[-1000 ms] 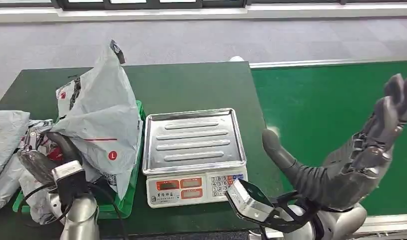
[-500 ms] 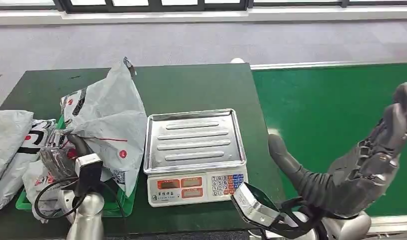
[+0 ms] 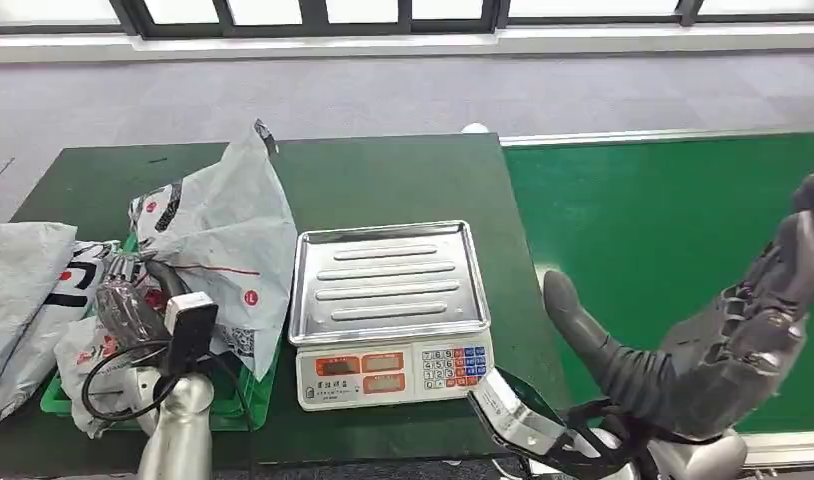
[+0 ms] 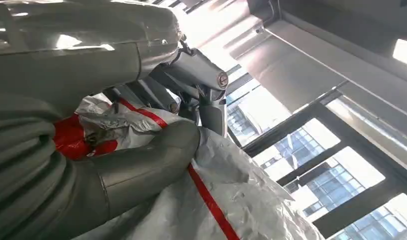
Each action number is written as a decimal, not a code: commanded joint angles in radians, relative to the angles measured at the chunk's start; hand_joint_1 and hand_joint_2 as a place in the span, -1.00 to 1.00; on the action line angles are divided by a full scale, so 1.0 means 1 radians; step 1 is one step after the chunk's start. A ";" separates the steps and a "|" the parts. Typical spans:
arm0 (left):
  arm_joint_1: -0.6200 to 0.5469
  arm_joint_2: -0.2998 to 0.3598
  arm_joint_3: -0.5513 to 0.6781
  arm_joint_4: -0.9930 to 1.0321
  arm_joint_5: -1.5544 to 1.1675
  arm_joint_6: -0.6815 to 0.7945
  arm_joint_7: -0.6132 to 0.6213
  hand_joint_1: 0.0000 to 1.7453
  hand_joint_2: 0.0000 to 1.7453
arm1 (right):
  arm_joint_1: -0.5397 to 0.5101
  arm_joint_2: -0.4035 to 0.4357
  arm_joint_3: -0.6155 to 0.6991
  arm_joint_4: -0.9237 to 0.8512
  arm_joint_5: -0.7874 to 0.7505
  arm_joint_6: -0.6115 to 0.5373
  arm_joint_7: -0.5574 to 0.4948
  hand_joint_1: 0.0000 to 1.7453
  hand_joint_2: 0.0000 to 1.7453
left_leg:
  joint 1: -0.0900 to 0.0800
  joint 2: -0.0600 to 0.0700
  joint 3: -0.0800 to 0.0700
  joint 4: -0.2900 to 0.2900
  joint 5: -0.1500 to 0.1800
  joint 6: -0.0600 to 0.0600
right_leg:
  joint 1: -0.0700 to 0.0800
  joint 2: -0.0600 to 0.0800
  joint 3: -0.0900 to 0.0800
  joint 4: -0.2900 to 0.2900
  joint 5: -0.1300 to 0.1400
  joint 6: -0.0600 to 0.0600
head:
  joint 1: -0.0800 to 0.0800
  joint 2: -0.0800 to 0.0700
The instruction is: Moved the parcel from conveyor to table for the left to box.
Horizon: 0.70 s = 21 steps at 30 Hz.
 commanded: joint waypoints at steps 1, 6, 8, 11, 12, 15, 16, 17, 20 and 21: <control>-0.021 -0.048 0.086 0.112 0.002 -0.001 0.003 1.00 1.00 | 0.008 -0.027 -0.039 0.013 0.000 0.002 -0.003 -1.00 1.00 | 0.001 -0.003 -0.010 0.003 0.003 -0.001 | 0.000 -0.002 -0.010 0.003 0.002 0.001 | 0.000 0.000; -0.021 -0.048 0.086 0.112 0.002 -0.001 0.003 1.00 1.00 | 0.008 -0.027 -0.039 0.013 0.000 0.002 -0.003 -1.00 1.00 | 0.001 0.000 -0.009 0.000 0.010 -0.004 | 0.000 0.002 -0.009 0.000 0.010 0.002 | 0.000 0.000; -0.024 -0.048 0.094 0.118 -0.004 -0.001 0.003 1.00 1.00 | 0.005 -0.028 -0.039 0.015 0.000 0.002 -0.002 -1.00 1.00 | 0.000 0.000 -0.007 0.000 0.008 -0.003 | -0.001 0.001 -0.007 -0.001 0.009 0.002 | 0.000 0.000; -0.030 -0.048 0.111 0.127 -0.014 -0.001 0.003 1.00 1.00 | 0.002 -0.030 -0.040 0.019 0.000 0.002 0.001 -1.00 1.00 | -0.001 0.000 -0.007 -0.001 0.007 -0.004 | -0.001 0.002 -0.007 -0.001 0.008 0.002 | 0.000 0.000; -0.052 -0.048 0.175 0.172 -0.069 -0.001 0.010 1.00 1.00 | 0.000 -0.029 -0.041 0.024 0.000 0.002 0.003 -1.00 1.00 | 0.000 0.001 -0.007 -0.003 0.008 -0.004 | -0.001 0.003 -0.008 -0.003 0.009 0.003 | 0.000 0.000; -0.082 -0.048 0.215 0.211 -0.088 -0.001 0.003 -1.00 1.00 | -0.001 -0.029 -0.043 0.022 0.000 0.002 0.006 -1.00 1.00 | 0.000 0.001 -0.008 -0.002 0.007 -0.004 | -0.001 0.003 -0.008 -0.002 0.008 0.002 | 0.000 0.000; -0.081 -0.048 0.218 0.194 -0.075 -0.001 0.003 -1.00 1.00 | -0.001 -0.029 -0.044 0.023 0.000 0.002 0.006 -1.00 1.00 | 0.000 0.001 -0.006 -0.002 0.006 -0.004 | -0.001 0.003 -0.006 -0.002 0.007 0.002 | 0.000 0.000; -0.078 -0.048 0.206 0.178 -0.049 -0.001 0.003 -1.00 1.00 | -0.001 -0.028 -0.043 0.025 0.000 0.002 0.006 -1.00 1.00 | 0.000 0.001 -0.010 -0.003 0.009 -0.004 | -0.001 0.004 -0.011 -0.003 0.010 0.002 | 0.000 0.000; -0.049 -0.048 0.160 0.107 0.004 -0.001 0.003 -1.00 1.00 | 0.004 -0.024 -0.045 0.026 0.000 0.002 -0.001 -1.00 1.00 | 0.000 0.003 -0.010 -0.002 0.007 -0.005 | -0.001 0.005 -0.011 -0.002 0.009 0.002 | 0.000 0.000; -0.043 -0.048 0.152 0.094 0.016 -0.001 0.003 -1.00 -1.00 | 0.005 -0.024 -0.045 0.025 0.000 0.002 -0.001 -1.00 1.00 | -0.001 0.002 -0.004 0.000 0.000 -0.003 | -0.001 0.004 -0.005 0.001 0.004 0.000 | 0.000 0.000</control>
